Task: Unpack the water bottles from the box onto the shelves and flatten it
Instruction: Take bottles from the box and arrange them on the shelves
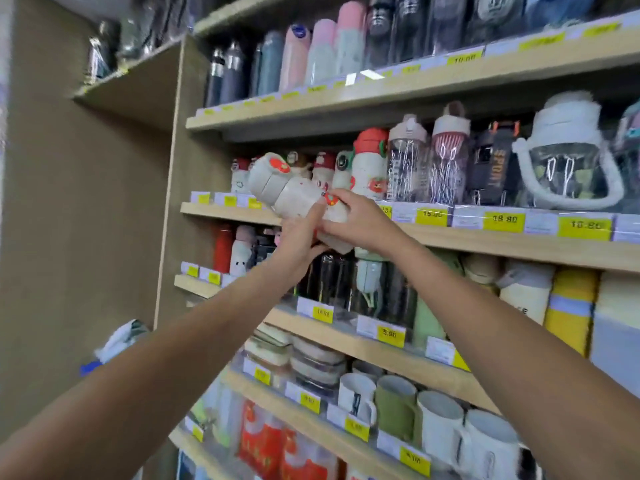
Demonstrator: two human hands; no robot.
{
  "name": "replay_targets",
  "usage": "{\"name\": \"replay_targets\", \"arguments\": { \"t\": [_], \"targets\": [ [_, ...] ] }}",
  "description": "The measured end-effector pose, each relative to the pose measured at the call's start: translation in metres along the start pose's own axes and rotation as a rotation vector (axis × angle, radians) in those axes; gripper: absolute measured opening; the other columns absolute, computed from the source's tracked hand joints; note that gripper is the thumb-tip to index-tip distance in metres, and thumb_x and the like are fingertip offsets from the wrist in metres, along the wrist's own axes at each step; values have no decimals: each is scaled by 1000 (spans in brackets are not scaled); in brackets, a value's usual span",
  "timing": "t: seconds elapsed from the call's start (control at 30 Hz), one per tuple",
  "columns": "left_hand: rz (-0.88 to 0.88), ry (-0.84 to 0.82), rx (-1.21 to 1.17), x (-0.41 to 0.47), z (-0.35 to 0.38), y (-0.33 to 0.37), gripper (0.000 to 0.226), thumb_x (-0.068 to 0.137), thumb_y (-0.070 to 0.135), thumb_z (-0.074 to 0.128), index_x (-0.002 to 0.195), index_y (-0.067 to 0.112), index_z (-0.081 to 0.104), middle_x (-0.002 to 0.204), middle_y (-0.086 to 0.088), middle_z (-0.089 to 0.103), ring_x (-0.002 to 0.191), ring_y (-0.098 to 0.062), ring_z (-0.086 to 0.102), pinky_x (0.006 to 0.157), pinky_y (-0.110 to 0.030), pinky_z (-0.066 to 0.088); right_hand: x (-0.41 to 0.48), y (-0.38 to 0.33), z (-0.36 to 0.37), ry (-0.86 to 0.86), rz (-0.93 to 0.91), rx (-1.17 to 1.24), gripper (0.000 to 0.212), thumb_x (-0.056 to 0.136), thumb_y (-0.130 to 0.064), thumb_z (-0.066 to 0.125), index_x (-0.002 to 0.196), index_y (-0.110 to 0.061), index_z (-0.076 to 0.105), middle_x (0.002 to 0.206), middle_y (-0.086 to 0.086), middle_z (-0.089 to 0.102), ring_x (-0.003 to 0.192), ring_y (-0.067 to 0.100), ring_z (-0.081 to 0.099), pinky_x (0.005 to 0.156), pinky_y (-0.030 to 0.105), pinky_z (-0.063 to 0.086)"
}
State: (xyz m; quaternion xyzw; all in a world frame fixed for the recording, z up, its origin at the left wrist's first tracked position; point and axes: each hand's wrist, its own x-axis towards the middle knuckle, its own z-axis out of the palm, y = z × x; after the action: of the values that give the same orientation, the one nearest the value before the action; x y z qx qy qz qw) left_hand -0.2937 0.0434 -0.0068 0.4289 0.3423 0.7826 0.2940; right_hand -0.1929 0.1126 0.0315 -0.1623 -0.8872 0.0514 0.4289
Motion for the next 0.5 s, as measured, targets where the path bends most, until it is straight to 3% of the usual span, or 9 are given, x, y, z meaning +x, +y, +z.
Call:
{"name": "replay_targets", "arguments": {
  "t": [0.07, 0.17, 0.2, 0.27, 0.33, 0.4, 0.43, 0.5],
  "targets": [
    [84, -14, 39, 27, -7, 5, 49, 92, 27, 59, 135, 12, 41, 128, -10, 60, 115, -21, 60, 97, -43, 49, 23, 4, 9, 63, -9, -18, 55, 72, -44, 70, 121, -22, 58, 102, -10, 60, 99, 10, 58, 78, 17, 38],
    [190, -21, 136, 63, -15, 12, 59, 88, 22, 65, 135, 7, 32, 130, -11, 57, 116, -21, 58, 98, -39, 49, 51, 15, 13, 112, -21, -108, 59, 77, -37, 70, 130, -17, 54, 124, 1, 62, 110, 15, 56, 81, 11, 32],
    [237, -26, 189, 79, -19, 15, 62, 87, 23, 67, 133, 4, 30, 130, -10, 55, 115, -19, 58, 98, -31, 49, 63, 19, 14, 131, -4, -145, 59, 79, -36, 70, 131, -15, 53, 128, 3, 60, 112, 15, 55, 82, 12, 33],
    [352, -17, 289, 101, -22, 20, 65, 85, 23, 69, 131, 2, 28, 123, -3, 53, 106, -11, 55, 81, -4, 46, 77, 25, 15, 195, 45, -201, 54, 82, -36, 67, 129, -14, 54, 127, 5, 60, 113, 19, 57, 88, 23, 41],
    [460, -1, 303, 129, -23, 25, 68, 83, 19, 71, 130, 1, 26, 114, 2, 49, 95, 0, 53, 66, 6, 38, 92, 30, 18, 317, 69, -309, 48, 85, -34, 63, 127, -12, 54, 125, 8, 60, 115, 24, 54, 94, 34, 43],
    [518, 13, 298, 152, -25, 28, 72, 81, 19, 73, 132, 3, 24, 112, 5, 47, 90, 6, 52, 64, 8, 36, 99, 36, 19, 456, 76, -464, 45, 87, -30, 60, 126, -9, 53, 121, 12, 57, 114, 30, 51, 92, 37, 40],
    [522, -1, 291, 167, -26, 30, 73, 81, 21, 73, 132, 4, 24, 113, 5, 47, 94, 1, 52, 65, 6, 36, 104, 41, 21, 517, 94, -533, 44, 87, -29, 59, 125, -8, 52, 119, 13, 56, 112, 32, 50, 91, 38, 39],
    [511, -43, 327, 192, -30, 27, 73, 81, 25, 73, 130, 5, 23, 116, 4, 46, 103, -8, 50, 78, -8, 41, 109, 49, 22, 585, 184, -632, 45, 86, -27, 59, 124, -5, 49, 124, 15, 51, 114, 34, 46, 94, 39, 36]
  ]
}}
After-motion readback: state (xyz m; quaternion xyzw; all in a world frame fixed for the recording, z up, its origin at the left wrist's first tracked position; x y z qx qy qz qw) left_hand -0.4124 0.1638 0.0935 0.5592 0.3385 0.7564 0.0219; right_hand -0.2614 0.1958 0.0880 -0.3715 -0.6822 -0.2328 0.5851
